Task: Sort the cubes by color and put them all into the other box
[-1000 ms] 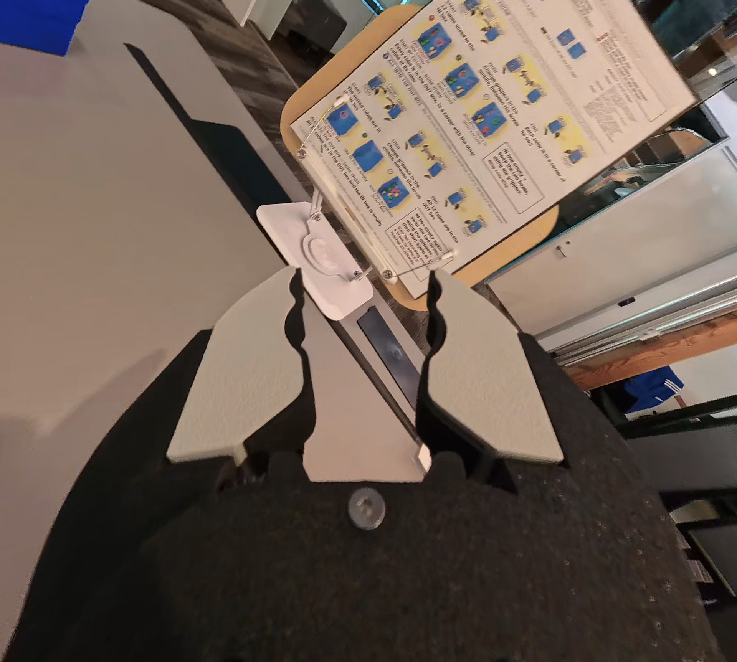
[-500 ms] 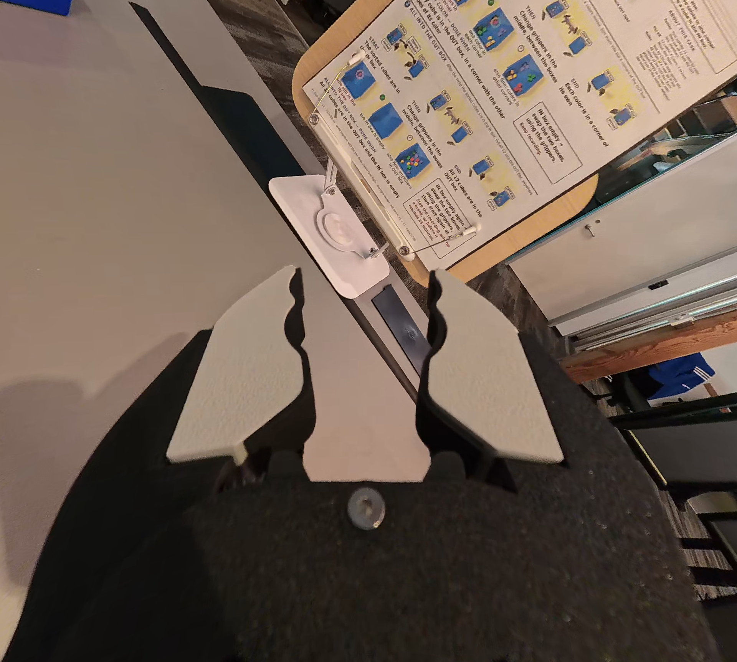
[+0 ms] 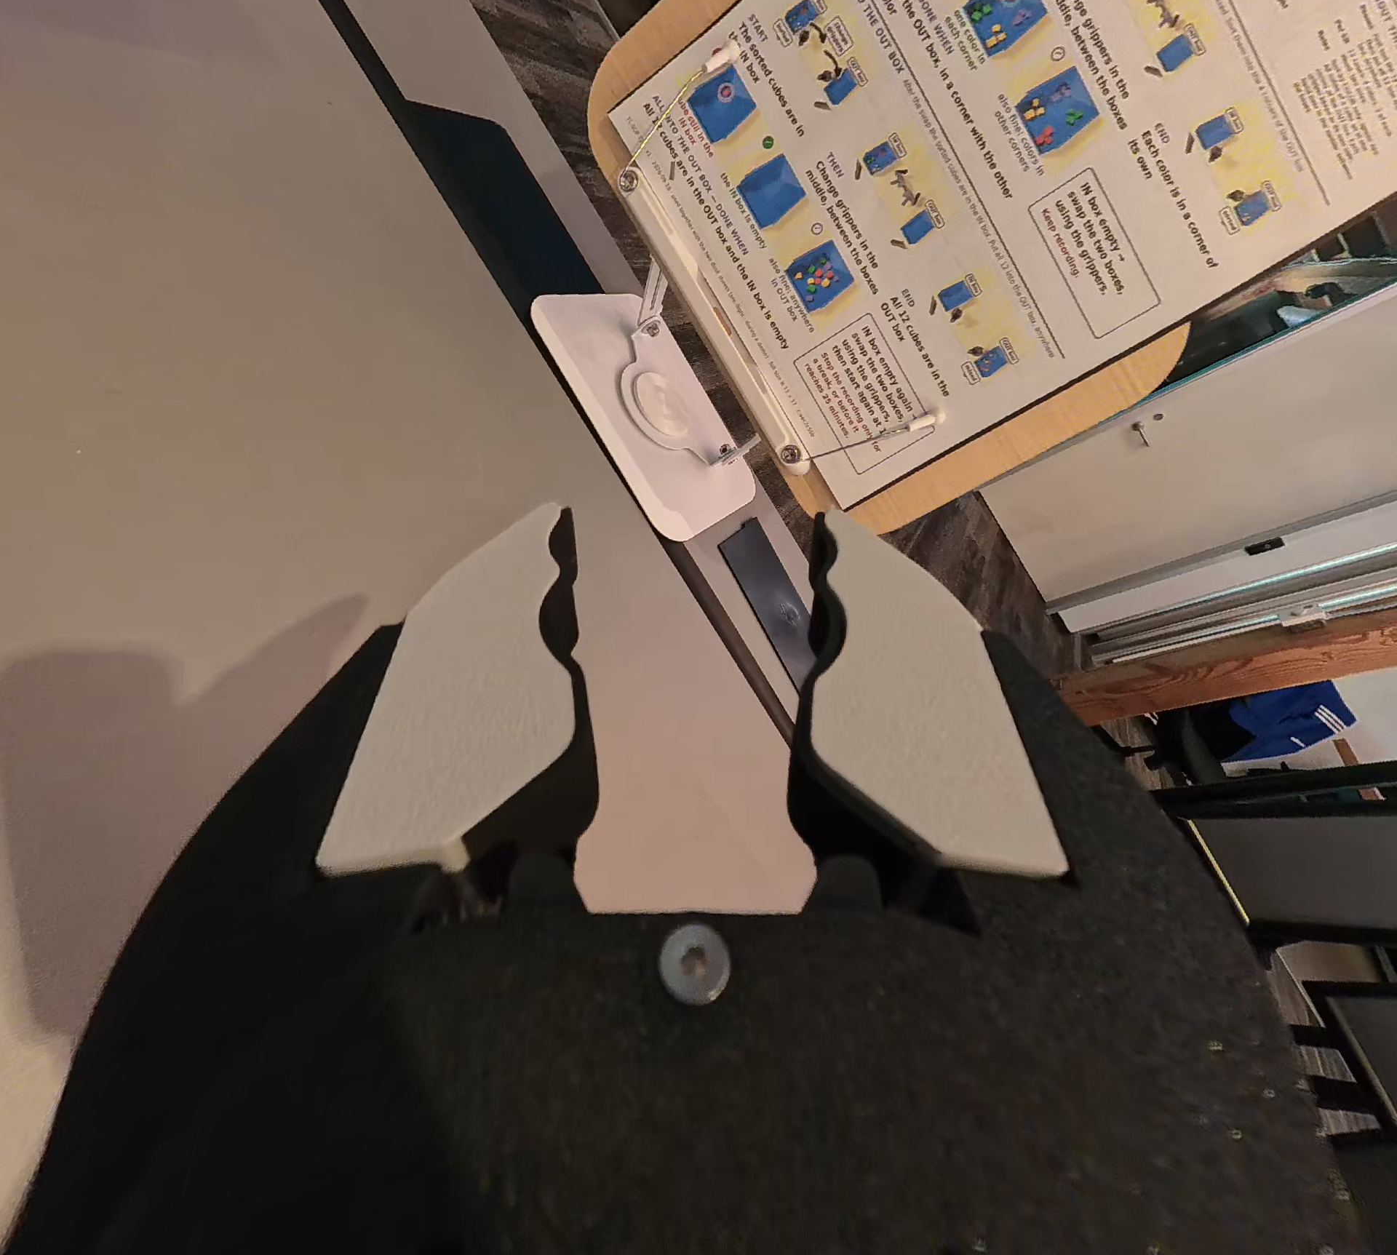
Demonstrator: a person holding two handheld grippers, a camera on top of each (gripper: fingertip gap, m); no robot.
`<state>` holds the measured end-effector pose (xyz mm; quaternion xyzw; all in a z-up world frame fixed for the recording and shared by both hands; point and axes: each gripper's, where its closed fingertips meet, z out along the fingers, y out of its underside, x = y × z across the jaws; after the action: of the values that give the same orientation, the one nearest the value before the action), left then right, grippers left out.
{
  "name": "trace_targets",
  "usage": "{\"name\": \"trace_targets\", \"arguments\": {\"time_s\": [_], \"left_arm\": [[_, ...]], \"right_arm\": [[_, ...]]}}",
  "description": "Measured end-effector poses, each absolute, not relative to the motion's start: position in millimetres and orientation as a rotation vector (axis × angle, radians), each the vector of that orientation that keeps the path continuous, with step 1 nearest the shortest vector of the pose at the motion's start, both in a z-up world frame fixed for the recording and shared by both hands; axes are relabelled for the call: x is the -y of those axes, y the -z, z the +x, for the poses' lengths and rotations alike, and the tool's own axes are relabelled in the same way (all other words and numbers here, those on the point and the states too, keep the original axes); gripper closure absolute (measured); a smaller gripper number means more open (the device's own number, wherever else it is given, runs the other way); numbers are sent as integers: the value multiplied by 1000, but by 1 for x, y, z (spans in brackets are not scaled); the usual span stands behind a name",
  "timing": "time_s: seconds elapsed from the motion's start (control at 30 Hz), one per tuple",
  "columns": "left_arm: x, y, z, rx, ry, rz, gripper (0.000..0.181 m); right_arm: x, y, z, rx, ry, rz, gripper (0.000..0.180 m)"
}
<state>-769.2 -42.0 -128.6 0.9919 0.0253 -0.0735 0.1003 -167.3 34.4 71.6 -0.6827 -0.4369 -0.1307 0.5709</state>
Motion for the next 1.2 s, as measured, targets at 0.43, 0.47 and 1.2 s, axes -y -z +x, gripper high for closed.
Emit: {"name": "trace_targets", "arguments": {"time_s": [0.43, 0.47, 1.2], "left_arm": [[41, 128, -753, 48, 151, 2911, 160], [39, 124, -745, 77, 99, 2943, 160], [128, -95, -348, 1633, -1638, 2794, 160]], "right_arm": [[-32, -69, -168, 1060, 324, -1601, 122], [-32, -70, -168, 1060, 326, -1598, 122], [121, -101, -322, 1380, -395, -768, 128]]}}
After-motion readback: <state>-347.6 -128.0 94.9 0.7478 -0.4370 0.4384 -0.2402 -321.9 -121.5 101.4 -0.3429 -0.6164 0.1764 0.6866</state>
